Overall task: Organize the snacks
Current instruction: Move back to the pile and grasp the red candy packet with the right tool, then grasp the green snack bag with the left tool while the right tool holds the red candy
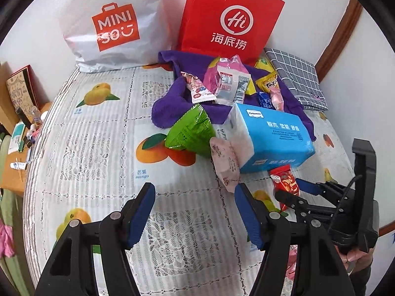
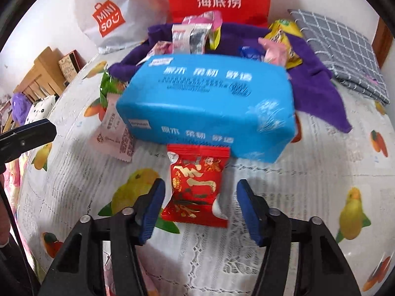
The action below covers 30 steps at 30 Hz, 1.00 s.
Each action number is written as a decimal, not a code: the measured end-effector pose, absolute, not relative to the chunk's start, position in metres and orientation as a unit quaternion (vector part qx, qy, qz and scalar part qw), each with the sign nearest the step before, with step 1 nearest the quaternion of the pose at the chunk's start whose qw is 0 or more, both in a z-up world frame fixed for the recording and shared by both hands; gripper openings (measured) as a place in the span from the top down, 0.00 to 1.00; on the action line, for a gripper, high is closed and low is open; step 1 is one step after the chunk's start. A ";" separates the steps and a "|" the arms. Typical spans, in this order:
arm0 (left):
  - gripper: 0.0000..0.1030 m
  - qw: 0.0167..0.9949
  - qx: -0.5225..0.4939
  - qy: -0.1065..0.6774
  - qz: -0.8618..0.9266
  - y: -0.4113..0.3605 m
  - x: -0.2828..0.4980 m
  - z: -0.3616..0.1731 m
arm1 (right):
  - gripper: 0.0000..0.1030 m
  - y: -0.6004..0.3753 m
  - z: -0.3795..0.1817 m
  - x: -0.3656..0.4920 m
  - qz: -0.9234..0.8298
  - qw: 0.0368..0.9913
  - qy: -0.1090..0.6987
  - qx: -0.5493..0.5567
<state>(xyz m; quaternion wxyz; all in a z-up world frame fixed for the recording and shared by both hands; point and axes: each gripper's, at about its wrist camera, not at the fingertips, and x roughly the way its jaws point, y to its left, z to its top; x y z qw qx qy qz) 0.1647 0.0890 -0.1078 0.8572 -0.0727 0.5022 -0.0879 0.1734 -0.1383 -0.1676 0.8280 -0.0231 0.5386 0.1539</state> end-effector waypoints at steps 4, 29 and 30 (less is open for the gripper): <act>0.37 0.856 -0.072 0.505 -0.087 0.088 0.168 -0.112 | 0.59 -0.134 -0.169 0.172 0.152 0.833 0.530 -0.046; 0.37 0.850 -0.131 0.508 -0.056 0.082 0.250 -0.142 | 0.61 -0.268 -0.167 0.190 0.049 0.857 0.513 0.030; 0.37 0.850 -0.135 0.507 -0.055 0.082 0.251 -0.144 | 0.61 -0.270 -0.168 0.191 0.048 0.856 0.513 0.031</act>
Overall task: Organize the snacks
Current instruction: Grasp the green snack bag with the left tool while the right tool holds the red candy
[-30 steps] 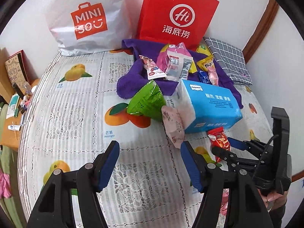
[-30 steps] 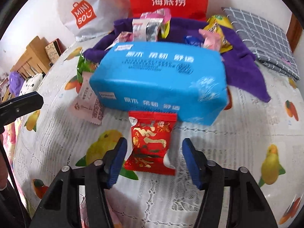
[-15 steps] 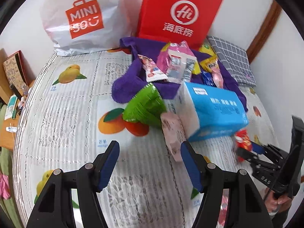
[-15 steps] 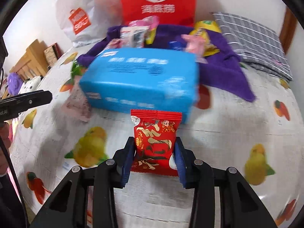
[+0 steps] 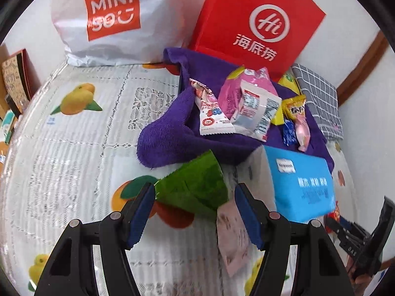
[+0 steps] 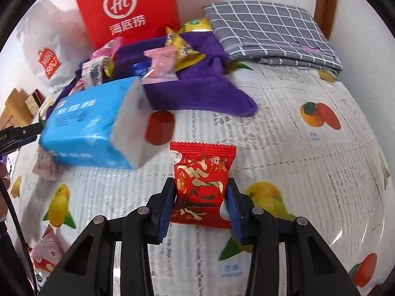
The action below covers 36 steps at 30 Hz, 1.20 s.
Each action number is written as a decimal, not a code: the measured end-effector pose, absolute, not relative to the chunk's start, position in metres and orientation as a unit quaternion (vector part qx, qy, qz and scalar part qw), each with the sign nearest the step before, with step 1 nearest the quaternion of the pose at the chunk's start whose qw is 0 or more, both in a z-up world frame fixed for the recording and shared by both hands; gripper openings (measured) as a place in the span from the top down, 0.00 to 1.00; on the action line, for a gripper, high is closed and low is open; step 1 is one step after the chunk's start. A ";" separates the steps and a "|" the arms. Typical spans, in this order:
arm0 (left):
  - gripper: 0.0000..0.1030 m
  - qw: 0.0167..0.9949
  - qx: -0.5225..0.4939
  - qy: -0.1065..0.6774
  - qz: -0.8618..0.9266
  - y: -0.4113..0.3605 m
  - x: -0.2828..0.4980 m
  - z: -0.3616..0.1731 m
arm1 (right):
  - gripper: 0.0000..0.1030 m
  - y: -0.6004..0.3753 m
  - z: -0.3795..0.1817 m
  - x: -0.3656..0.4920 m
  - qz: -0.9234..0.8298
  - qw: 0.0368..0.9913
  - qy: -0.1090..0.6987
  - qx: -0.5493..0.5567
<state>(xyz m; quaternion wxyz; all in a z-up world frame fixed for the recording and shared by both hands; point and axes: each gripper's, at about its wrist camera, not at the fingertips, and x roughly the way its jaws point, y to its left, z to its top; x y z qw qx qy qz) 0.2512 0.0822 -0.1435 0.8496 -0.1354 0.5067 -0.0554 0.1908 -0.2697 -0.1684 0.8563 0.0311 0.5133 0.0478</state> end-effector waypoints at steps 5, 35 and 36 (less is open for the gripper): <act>0.37 0.849 -0.133 0.509 -0.049 0.079 0.257 -0.156 | 0.61 -0.271 -0.171 0.194 0.049 0.856 0.513 0.030; 0.47 0.864 -0.128 0.485 -0.044 0.097 0.215 -0.126 | 0.61 -0.256 -0.140 0.179 0.061 0.872 0.485 0.023; 0.47 0.864 -0.130 0.484 -0.045 0.098 0.212 -0.124 | 0.61 -0.255 -0.138 0.177 0.064 0.872 0.485 0.023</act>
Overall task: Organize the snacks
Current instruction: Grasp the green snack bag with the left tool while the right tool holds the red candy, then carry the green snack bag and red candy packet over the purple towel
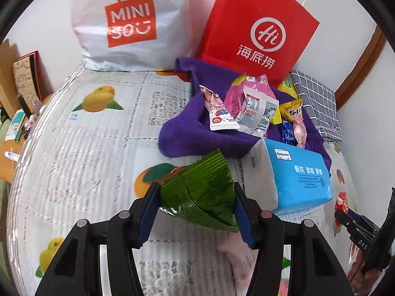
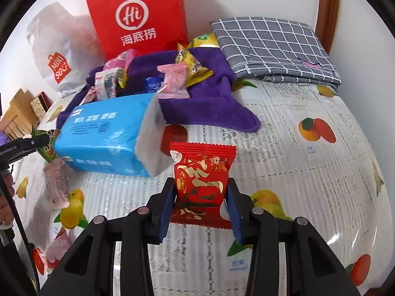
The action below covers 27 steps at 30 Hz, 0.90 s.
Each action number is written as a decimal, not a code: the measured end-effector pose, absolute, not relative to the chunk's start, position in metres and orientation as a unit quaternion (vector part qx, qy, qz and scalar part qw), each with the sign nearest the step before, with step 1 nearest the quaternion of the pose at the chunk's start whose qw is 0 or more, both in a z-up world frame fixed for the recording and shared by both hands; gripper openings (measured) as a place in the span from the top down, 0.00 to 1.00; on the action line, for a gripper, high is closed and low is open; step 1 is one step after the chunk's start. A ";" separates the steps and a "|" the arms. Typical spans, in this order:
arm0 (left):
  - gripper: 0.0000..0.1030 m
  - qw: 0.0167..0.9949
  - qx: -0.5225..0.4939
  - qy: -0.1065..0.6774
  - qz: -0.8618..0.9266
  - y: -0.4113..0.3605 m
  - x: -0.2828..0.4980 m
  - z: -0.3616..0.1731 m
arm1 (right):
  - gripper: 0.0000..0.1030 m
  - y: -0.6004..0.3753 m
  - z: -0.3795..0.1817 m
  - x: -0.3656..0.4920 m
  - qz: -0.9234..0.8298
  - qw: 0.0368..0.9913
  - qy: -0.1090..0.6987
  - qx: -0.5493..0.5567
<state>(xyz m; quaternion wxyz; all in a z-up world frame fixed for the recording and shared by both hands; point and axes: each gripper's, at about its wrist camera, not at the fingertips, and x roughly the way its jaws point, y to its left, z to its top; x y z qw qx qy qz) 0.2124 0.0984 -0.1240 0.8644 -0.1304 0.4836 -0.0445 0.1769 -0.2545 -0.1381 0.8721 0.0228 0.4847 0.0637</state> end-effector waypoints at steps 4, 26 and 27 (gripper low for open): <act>0.47 0.867 -0.129 0.478 -0.049 0.099 0.201 -0.116 | 0.61 -0.247 -0.133 0.170 0.073 0.874 0.481 0.020; 0.47 0.867 -0.111 0.473 -0.106 0.042 0.150 -0.090 | 0.61 -0.209 -0.105 0.149 0.117 0.879 0.461 0.013; 0.47 0.868 -0.109 0.472 -0.107 0.040 0.149 -0.087 | 0.61 -0.209 -0.103 0.149 0.118 0.880 0.460 0.015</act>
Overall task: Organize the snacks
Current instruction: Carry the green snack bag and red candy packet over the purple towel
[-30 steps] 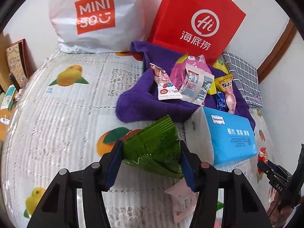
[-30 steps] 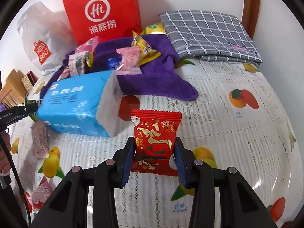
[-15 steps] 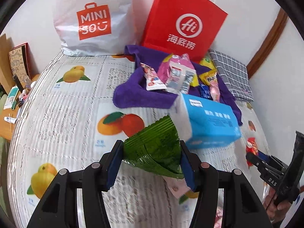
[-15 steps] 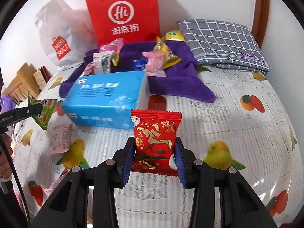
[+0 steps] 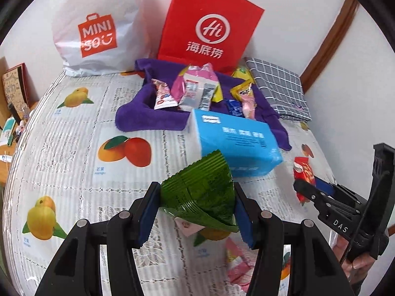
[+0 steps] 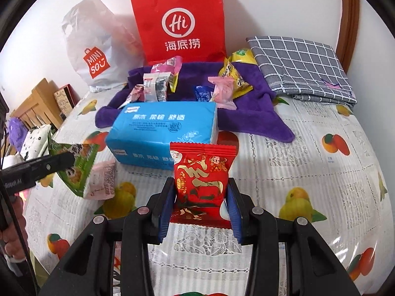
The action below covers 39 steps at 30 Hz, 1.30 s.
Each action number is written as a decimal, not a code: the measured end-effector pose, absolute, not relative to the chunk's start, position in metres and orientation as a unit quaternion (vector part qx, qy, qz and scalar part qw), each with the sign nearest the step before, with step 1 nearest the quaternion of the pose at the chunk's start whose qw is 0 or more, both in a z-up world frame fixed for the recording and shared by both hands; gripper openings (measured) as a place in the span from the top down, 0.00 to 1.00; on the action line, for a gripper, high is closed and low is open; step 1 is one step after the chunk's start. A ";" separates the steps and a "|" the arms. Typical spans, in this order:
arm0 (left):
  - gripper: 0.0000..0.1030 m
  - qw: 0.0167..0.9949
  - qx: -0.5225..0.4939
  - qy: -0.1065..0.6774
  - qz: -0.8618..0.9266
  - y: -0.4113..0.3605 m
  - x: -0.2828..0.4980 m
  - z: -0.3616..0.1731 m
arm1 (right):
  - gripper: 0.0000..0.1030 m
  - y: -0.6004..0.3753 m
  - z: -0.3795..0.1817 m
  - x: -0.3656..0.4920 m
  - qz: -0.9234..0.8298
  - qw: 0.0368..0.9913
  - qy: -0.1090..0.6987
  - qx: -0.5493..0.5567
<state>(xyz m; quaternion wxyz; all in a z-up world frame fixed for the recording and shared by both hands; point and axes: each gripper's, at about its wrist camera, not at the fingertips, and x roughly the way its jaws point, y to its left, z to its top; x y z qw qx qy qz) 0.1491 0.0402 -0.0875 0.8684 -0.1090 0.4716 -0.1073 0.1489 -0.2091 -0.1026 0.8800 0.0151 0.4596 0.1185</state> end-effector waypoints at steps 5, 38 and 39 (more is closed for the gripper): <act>0.47 0.872 -0.104 0.465 -0.110 0.034 0.148 -0.076 | 0.61 -0.206 -0.091 0.150 0.121 0.884 0.451 0.019; 0.47 0.879 -0.095 0.450 -0.124 0.021 0.205 -0.041 | 0.61 -0.205 -0.049 0.207 0.112 0.901 0.420 0.017; 0.47 0.879 -0.094 0.450 -0.124 0.021 0.209 -0.041 | 0.61 -0.205 -0.049 0.210 0.111 0.901 0.419 0.018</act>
